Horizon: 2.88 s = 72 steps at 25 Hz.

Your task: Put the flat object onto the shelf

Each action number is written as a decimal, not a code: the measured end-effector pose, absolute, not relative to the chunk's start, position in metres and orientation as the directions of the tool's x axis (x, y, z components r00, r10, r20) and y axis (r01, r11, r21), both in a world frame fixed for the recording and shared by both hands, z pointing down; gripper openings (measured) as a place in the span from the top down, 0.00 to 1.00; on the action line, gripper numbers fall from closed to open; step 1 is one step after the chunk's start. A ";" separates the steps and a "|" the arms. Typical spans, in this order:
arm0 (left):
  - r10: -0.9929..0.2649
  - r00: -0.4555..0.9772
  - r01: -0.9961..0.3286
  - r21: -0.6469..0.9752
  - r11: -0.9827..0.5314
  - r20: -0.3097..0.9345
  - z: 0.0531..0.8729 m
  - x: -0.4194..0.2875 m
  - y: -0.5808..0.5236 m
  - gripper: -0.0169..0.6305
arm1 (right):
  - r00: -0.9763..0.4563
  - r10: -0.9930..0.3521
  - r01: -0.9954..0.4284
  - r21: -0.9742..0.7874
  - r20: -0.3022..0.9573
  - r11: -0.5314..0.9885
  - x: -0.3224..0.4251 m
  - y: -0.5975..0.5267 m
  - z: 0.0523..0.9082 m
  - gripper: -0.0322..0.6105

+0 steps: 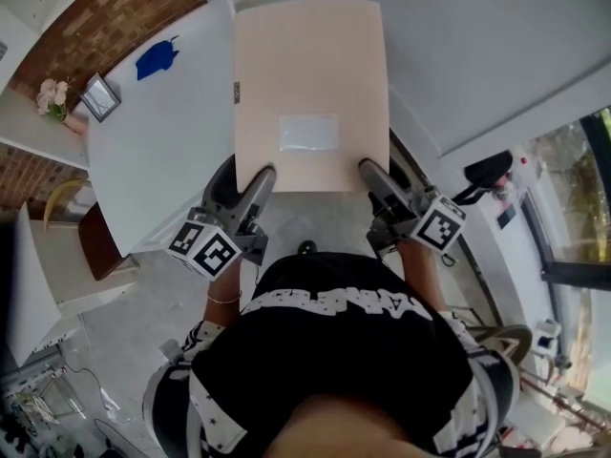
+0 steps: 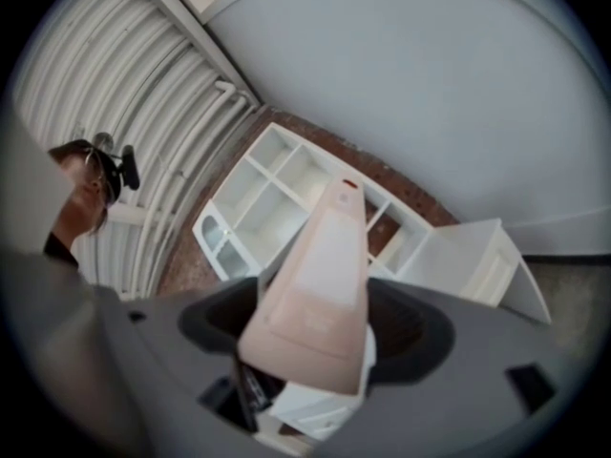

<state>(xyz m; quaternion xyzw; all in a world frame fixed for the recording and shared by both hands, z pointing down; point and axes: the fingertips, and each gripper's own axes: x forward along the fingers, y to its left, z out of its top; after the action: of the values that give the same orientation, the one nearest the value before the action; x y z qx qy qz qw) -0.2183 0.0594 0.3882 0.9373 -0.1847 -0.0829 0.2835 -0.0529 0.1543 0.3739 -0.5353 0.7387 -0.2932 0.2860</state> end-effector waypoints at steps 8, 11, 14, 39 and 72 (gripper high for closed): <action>-0.436 0.899 -0.342 0.562 -0.753 -0.036 0.393 -0.226 0.052 0.42 | -0.304 -0.947 -0.598 -0.752 -0.106 0.276 -0.055 0.138 0.379 0.37; -0.455 0.890 -0.359 0.558 -0.748 -0.036 0.393 -0.224 0.045 0.42 | -0.322 -0.941 -0.587 -0.758 -0.104 0.284 -0.051 0.127 0.381 0.37; -0.474 0.880 -0.378 0.546 -0.747 -0.039 0.394 -0.220 0.038 0.42 | -0.349 -0.931 -0.579 -0.756 -0.109 0.306 -0.044 0.114 0.380 0.37; -0.646 0.763 -0.550 0.523 -0.651 -0.002 0.391 -0.111 -0.032 0.42 | -0.525 -0.838 -0.474 -0.768 -0.146 0.431 0.077 0.002 0.381 0.37; -0.789 0.614 -0.695 0.491 -0.526 0.025 0.387 -0.014 -0.081 0.42 | -0.682 -0.717 -0.355 -0.790 -0.147 0.499 0.176 -0.087 0.387 0.37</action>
<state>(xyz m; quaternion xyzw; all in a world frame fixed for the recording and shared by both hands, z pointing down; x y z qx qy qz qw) -0.0139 -0.0814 0.3872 0.8677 -0.4274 -0.1007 0.2332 0.1760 -0.0870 0.3873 -0.3215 0.8331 -0.3833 0.2361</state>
